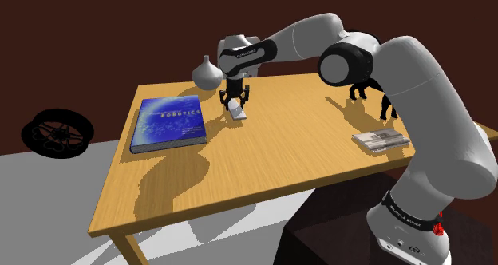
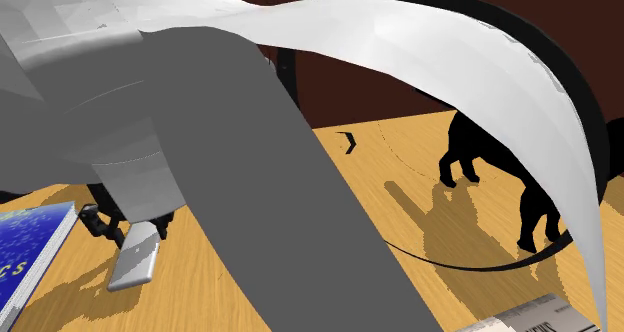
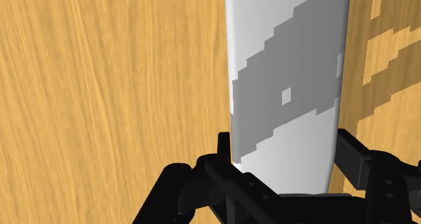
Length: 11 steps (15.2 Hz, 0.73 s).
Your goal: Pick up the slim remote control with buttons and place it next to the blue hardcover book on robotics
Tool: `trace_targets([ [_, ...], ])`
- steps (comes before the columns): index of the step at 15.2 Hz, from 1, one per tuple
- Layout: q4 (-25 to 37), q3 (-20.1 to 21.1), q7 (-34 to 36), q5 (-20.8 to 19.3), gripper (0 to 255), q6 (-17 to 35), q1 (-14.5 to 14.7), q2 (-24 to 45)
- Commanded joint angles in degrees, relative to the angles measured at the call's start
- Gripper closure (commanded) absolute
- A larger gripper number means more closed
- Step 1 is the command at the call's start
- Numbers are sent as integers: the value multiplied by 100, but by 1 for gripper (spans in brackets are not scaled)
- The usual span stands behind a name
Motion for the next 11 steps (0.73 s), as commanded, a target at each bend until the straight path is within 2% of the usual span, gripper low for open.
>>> trace_targets([
  [1, 0, 0, 0, 0, 255, 2, 0, -1],
  [2, 1, 0, 0, 0, 0, 2, 0, -1],
  [7, -1, 0, 0, 0, 0, 3, 0, -1],
  [11, 312, -21, 21, -29, 0, -556, -2, -249],
])
